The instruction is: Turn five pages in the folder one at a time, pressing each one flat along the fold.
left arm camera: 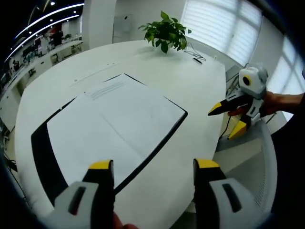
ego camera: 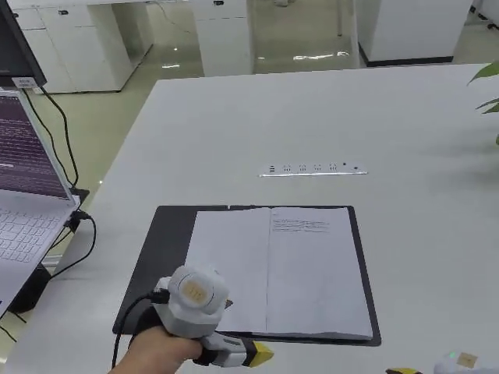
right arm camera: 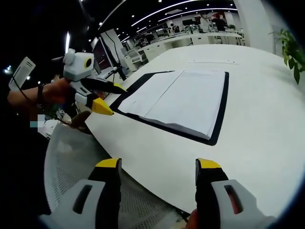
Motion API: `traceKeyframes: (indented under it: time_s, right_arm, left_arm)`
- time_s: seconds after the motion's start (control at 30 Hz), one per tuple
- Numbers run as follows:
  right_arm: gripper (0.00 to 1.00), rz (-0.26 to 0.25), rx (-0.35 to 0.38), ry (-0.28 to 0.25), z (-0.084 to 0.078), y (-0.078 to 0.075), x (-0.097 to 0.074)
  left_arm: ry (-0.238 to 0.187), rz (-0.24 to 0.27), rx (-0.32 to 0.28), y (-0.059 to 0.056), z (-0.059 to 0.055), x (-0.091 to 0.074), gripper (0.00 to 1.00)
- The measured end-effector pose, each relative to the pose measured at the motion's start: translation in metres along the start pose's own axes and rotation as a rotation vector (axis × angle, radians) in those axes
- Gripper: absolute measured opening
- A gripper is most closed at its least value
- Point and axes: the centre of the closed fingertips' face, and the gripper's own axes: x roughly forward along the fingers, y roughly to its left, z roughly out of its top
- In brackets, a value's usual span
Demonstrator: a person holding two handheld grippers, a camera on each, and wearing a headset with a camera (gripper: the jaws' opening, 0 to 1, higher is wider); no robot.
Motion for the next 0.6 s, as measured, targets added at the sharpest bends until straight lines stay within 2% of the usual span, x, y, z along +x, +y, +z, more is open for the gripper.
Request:
traceKeyframes:
  time_s: [0.17,0.37,0.6]
  right_arm:
    - [0.61,-0.002,-0.008,0.003,0.002,-0.003,0.001]
    - [0.62,-0.004,-0.01,0.002,0.006,-0.004,-0.001]
    - [0.61,-0.004,-0.007,0.012,0.004,-0.002,-0.002]
  left_arm:
    - [0.009,-0.01,0.015,0.001,0.007,0.013,0.67]
    - [-0.002,-0.008,0.001,0.003,0.017,0.027,0.68]
    - [-0.008,-0.015,0.012,-0.004,0.027,0.046,0.68]
